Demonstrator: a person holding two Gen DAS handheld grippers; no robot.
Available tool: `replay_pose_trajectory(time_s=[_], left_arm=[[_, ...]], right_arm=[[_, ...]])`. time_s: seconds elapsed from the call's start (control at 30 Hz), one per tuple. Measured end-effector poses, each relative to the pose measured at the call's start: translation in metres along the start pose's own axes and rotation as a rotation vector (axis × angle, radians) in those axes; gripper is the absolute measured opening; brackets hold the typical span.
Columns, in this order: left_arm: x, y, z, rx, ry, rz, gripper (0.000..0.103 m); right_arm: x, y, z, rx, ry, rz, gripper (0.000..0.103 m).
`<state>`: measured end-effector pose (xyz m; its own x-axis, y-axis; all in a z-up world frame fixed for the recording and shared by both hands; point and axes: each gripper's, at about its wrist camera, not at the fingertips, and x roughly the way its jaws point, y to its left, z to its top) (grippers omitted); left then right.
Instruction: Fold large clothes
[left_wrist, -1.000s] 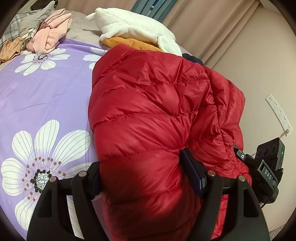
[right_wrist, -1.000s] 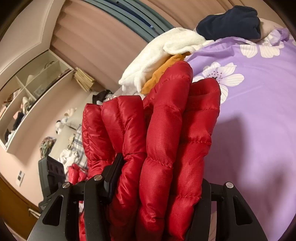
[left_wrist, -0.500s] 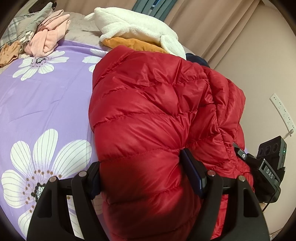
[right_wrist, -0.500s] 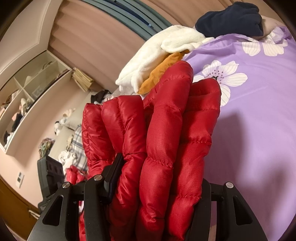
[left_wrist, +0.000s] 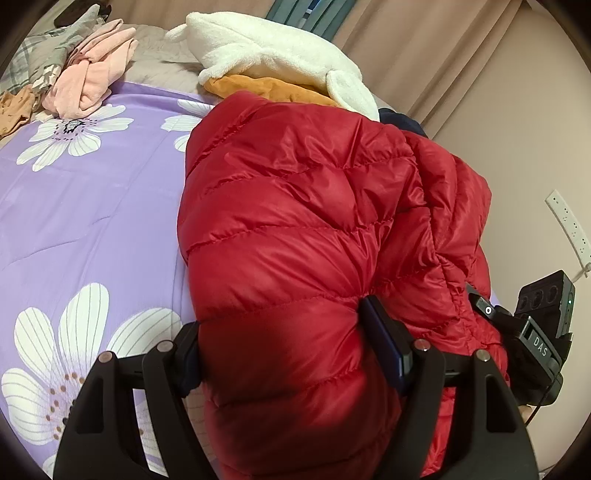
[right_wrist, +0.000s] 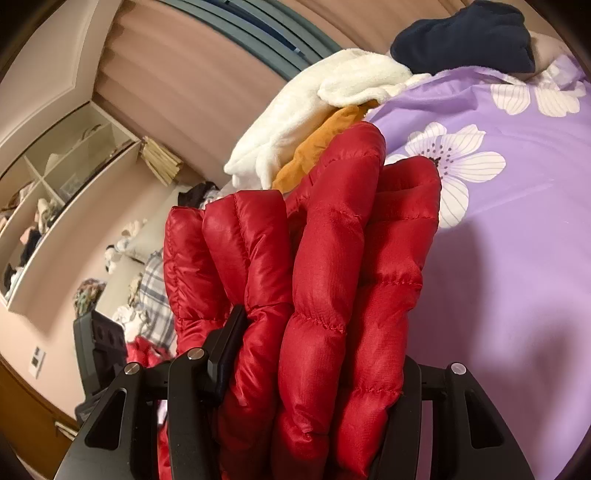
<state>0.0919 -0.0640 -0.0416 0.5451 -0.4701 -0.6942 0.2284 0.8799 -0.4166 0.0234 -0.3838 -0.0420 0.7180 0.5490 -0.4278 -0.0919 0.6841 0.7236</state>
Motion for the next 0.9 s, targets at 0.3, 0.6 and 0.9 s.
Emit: replay_pose_trajectory(time_s=[0.3, 0.6, 0.9], left_arm=[[0.015, 0.008, 0.008, -0.005, 0.007, 0.004, 0.075], [0.024, 0.014, 0.015, 0.003, 0.002, 0.014, 0.075], [0.03, 0.017, 0.014, 0.017, 0.008, 0.029, 0.076]], right_arm=[[0.005, 0.001, -0.001, 0.011, 0.006, -0.01, 0.053], [0.008, 0.004, -0.001, 0.015, 0.007, -0.013, 0.053], [0.014, 0.006, -0.004, 0.036, 0.023, -0.049, 0.053]])
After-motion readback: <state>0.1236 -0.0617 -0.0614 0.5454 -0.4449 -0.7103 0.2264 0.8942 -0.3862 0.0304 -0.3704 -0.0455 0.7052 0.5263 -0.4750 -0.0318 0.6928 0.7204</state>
